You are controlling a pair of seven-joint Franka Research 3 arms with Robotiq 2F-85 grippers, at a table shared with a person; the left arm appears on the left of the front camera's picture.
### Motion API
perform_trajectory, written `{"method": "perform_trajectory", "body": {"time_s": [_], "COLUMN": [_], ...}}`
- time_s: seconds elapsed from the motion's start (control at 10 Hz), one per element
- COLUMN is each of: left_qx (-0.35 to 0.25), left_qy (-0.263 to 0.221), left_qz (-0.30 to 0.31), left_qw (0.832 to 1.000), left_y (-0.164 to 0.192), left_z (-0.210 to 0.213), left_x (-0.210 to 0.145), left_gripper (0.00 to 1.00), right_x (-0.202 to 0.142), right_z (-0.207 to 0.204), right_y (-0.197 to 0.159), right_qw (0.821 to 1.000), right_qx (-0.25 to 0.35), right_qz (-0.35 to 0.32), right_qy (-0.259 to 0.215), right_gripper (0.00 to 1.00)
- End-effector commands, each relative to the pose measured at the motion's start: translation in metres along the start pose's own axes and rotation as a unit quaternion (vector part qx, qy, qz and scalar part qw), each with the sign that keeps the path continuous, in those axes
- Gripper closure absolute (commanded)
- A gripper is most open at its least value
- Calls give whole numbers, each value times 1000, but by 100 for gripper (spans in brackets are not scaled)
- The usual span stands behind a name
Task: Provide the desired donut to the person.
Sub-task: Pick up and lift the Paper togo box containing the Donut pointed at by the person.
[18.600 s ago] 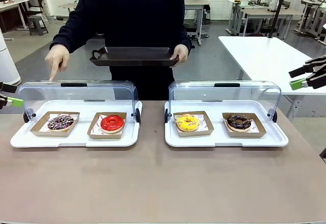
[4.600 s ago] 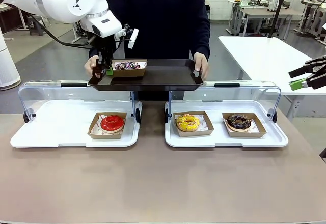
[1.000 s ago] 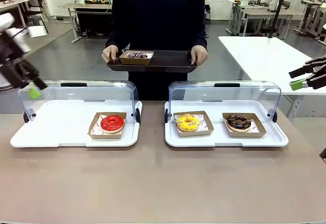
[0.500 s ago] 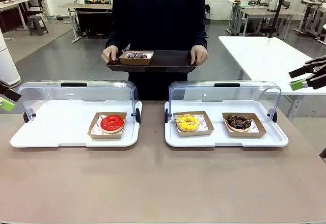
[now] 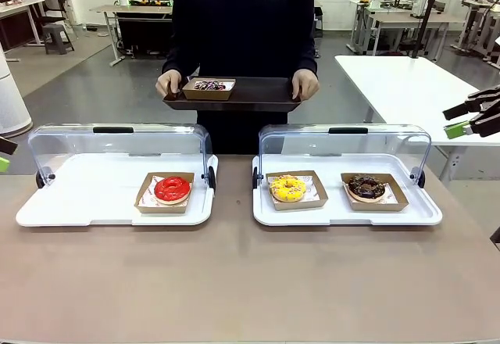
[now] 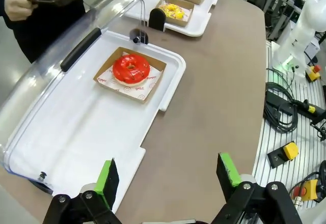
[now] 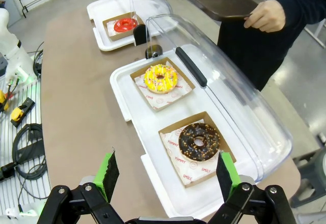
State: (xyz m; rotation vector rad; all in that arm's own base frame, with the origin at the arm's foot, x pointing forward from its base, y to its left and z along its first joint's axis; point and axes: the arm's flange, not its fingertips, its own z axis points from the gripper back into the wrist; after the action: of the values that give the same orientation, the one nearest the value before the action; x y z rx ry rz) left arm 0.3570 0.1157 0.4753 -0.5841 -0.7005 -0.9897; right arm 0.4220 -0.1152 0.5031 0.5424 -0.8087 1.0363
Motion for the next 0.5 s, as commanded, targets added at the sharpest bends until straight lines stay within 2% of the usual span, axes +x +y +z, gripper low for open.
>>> {"method": "perform_trajectory", "body": {"time_s": [0.0,0.4], "left_qx": [26,54], "left_qy": [-22,-50], "left_qz": [-19,-21], "left_qw": [999,997], "left_y": [-6,-7], "left_z": [-3,6], "left_x": [-3,-6], "left_gripper": [0,0], "right_x": [0,0], "right_z": [-1,-1], "right_y": [1,1], "right_qw": [1000,1000], "right_qx": [5,5], "right_qz": [1,1], "right_qy": [1,1], "right_gripper": [0,0]}}
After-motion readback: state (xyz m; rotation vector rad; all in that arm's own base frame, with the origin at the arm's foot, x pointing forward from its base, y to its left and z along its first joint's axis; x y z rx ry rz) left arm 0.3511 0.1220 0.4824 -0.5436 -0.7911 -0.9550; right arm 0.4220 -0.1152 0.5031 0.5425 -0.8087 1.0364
